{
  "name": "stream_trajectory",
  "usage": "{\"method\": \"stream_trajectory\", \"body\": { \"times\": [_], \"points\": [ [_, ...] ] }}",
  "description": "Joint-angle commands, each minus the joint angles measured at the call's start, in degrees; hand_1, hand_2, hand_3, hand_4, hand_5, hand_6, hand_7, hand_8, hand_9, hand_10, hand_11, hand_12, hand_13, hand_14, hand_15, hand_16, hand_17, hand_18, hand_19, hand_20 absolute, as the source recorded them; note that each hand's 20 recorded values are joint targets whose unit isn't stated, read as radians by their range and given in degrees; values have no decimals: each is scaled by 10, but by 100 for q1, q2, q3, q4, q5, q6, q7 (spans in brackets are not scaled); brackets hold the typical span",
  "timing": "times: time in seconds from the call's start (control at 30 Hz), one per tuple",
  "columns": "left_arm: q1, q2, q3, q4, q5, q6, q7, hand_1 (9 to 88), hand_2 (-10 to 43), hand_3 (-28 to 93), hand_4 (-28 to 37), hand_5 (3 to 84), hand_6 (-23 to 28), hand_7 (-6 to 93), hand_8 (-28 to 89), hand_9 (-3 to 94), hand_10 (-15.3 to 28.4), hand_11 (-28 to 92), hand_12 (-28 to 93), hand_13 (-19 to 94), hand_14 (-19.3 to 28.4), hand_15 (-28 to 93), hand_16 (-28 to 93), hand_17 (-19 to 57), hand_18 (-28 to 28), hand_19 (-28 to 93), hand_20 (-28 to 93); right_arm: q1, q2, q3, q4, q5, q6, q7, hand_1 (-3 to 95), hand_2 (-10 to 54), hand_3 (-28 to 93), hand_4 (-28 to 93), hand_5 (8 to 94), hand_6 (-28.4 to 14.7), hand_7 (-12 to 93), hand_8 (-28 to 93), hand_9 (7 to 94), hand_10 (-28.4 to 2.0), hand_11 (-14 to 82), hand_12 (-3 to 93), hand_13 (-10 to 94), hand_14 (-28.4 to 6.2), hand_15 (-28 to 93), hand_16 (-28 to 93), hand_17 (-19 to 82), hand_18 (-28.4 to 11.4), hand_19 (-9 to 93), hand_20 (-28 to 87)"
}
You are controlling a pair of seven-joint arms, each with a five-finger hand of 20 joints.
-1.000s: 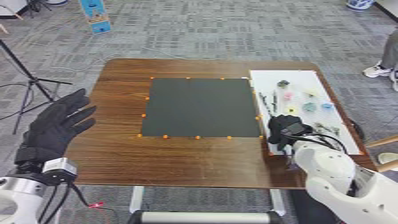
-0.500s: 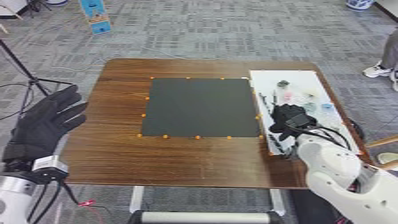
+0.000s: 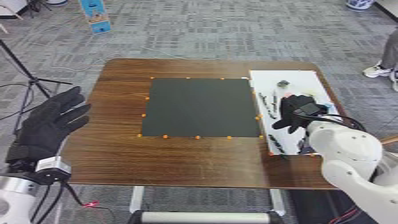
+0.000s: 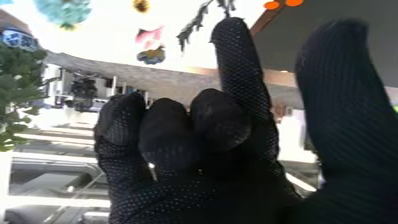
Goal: Arrange flowers
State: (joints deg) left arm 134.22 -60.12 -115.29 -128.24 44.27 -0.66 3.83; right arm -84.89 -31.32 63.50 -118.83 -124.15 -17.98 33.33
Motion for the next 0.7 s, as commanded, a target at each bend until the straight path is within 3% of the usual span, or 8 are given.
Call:
{"method": "stream_trajectory", "body": {
  "times": [0.03,0.1,0.23,0.7],
  "points": [
    [13,-39,7,-17,-30,-5,48,241,-54,714,-283,265,27,223,-115,238,106,231,144,219,127,259,10,-119,214,407,77,-1287,226,962,-409,50,163,-120,596,-95,131,-179,675,-8,214,-100,690,-118,663,567,633,-127,830,467,299,-214,838,480],
    [6,-34,14,-9,-32,-12,36,241,-55,715,-283,265,27,223,-115,238,106,231,144,219,127,260,10,-119,214,408,77,-1536,153,1102,-472,60,192,-103,596,-95,44,-138,654,-12,206,-94,666,-122,655,569,611,-130,825,468,284,-209,823,483],
    [-46,-19,53,16,-38,-50,10,240,-55,715,-283,265,28,222,-115,238,106,232,144,218,126,259,10,-119,214,408,76,-1857,60,1167,-527,31,275,-16,592,-95,3,-116,620,-21,195,-92,637,-132,641,568,585,-134,814,462,264,-206,800,484],
    [-75,17,80,47,-33,-78,-36,238,-51,713,-283,265,27,223,-115,237,106,231,145,218,127,258,10,-119,214,407,76,-2640,-204,1344,-439,-91,936,208,540,-95,166,-191,569,-45,183,-91,572,-144,612,540,541,-152,789,405,238,-214,772,471]
  ]
}}
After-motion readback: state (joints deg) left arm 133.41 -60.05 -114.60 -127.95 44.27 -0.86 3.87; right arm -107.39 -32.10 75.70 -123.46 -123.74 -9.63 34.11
